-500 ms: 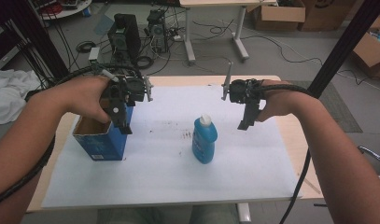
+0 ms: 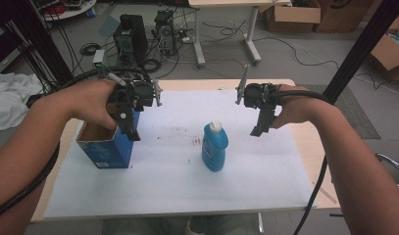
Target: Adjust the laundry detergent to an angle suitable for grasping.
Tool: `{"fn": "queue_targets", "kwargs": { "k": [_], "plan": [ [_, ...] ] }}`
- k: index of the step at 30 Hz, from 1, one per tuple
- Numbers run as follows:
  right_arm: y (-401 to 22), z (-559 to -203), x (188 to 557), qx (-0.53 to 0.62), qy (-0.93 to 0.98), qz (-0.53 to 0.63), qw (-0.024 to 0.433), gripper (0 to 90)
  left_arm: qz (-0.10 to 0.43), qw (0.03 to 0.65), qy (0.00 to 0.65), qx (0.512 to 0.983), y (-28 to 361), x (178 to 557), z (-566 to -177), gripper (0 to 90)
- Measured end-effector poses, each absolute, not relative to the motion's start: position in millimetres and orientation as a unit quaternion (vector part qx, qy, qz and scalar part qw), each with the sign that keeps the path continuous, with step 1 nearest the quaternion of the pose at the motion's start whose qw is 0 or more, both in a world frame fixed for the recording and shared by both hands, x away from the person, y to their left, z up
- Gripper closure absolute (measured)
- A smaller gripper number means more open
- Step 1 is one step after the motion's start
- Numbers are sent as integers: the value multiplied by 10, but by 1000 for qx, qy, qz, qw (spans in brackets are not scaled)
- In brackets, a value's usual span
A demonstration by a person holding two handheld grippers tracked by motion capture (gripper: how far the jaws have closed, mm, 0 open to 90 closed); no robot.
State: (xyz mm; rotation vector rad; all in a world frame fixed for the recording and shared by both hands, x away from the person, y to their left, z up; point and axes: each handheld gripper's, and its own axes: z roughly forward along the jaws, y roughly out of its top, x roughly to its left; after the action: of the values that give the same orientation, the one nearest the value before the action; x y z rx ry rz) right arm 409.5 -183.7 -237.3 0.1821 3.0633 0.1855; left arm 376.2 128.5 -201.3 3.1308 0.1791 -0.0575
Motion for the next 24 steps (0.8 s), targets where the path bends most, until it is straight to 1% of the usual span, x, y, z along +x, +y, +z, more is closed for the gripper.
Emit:
{"fn": "queue_targets", "kwargs": {
  "k": [2,3,4,5,6,7,8,10,14,19,21,24],
  "plan": [
    [-1863,-2356,4086,64,994,82,36,0,-18,3,57,998,1285,3759,-2003,1],
    [-1902,-2324,4085,66,990,121,32,0,-17,5,57,998,1287,3753,-2000,1],
    [-1902,-2324,4085,66,990,121,32,0,-16,5,55,998,1289,3747,-1996,1],
    [-1947,-2288,4073,74,983,166,33,0,-16,6,54,998,1292,3739,-1995,1],
    [-1947,-2288,4073,74,983,166,33,0,-15,8,54,998,1296,3731,-1998,1],
    [-1990,-2269,4062,86,973,211,32,0,-16,7,54,998,1301,3726,-1996,1],
    [-1990,-2269,4062,86,973,211,32,0,-15,9,54,998,1311,3722,-2004,1],
    [-2032,-2259,4051,97,963,251,34,0,-16,9,55,998,1326,3720,-2014,1],
    [-2115,-2259,4031,121,936,325,55,0,-15,12,55,998,1352,3713,-2037,1],
    [-2237,-2279,3963,168,895,398,108,0,-13,13,51,999,1343,3691,-2041,1],
    [-2337,-2315,3911,203,870,429,131,0,-10,16,50,999,1337,3685,-2040,1],
    [-2423,-2352,3879,221,854,451,137,0,-7,15,44,999,1322,3681,-2021,1]
  ]
}}
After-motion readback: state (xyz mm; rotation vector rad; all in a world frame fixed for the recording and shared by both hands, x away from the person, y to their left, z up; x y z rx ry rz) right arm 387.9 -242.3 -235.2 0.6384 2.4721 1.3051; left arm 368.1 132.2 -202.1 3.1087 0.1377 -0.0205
